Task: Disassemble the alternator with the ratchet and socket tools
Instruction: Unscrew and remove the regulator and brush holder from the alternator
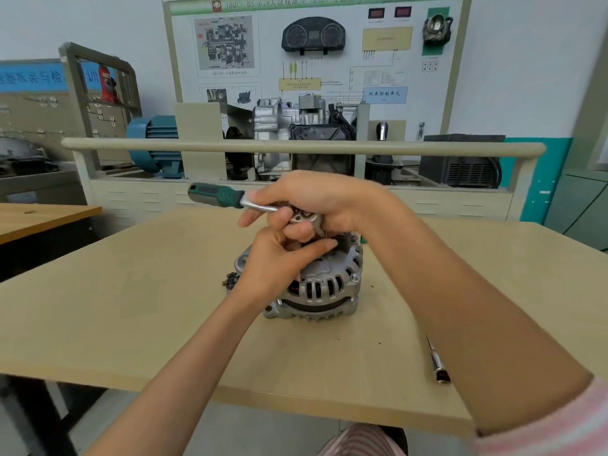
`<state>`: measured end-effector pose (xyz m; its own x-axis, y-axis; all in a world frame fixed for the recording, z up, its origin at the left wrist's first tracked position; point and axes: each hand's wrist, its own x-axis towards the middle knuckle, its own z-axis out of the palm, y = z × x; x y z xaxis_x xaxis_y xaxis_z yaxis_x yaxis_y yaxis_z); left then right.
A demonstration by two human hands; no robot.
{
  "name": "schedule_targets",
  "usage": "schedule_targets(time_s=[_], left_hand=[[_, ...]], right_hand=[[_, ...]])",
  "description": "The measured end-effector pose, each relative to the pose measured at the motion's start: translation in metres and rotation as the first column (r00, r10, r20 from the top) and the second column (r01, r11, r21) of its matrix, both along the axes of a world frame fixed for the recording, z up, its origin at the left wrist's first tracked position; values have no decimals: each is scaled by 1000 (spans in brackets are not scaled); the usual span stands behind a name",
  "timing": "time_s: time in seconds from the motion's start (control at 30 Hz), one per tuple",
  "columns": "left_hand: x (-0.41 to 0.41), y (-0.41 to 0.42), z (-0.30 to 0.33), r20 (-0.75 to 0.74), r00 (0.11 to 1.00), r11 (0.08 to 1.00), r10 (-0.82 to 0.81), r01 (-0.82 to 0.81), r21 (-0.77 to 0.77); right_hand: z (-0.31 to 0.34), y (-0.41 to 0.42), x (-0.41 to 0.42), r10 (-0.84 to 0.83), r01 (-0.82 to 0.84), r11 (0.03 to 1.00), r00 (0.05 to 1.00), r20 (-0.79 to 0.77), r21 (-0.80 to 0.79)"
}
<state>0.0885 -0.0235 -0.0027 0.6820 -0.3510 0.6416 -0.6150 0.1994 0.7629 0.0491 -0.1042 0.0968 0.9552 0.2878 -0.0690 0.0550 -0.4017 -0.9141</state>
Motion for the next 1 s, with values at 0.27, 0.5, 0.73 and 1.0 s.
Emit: schedule_targets(time_s=[0.27,0.5,0.73,1.0], left_hand=[[-5,-2,1,56,998,1000,-11,11,0],[-6,-1,1,92,996,1000,-6,5,13],[-3,-2,1,-24,999,997,34,-36,-63],[-13,-4,-3,19,982,982,189,-189,0]], right_hand=[[-21,7,-7,-337,198,891,892,301,409],[-21,8,-2,-555,314,730,791,258,607],[11,1,2,153,-183,960,976,-153,-210],[-45,36,-1,-849,395,520,334,409,757]])
